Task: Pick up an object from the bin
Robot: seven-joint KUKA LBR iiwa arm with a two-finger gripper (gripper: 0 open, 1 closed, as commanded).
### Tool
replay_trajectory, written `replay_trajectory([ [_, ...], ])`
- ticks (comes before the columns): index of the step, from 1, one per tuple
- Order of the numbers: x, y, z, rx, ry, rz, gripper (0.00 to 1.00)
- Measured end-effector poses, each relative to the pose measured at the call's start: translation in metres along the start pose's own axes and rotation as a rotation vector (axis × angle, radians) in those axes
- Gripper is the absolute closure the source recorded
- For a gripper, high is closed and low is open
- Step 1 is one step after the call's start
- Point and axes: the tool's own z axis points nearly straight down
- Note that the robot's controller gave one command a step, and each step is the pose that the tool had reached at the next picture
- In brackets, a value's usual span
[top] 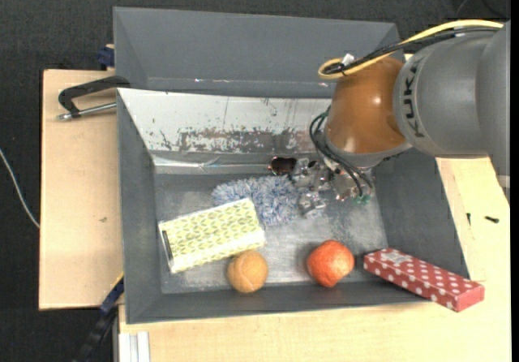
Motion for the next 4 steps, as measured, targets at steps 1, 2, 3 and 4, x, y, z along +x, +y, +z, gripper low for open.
replay_trajectory([
  [1, 0.0, 0.0, 0.0, 0.0, 0.0, 0.0, 1.0],
  [2, 0.001, 0.0, -0.003, 0.0, 0.003, 0.0, 1.0],
  [3, 0.002, 0.001, -0.019, -0.001, 0.007, 0.0, 1.0],
  [4, 0.002, 0.001, -0.038, -0.001, 0.008, 0.0, 1.0],
])
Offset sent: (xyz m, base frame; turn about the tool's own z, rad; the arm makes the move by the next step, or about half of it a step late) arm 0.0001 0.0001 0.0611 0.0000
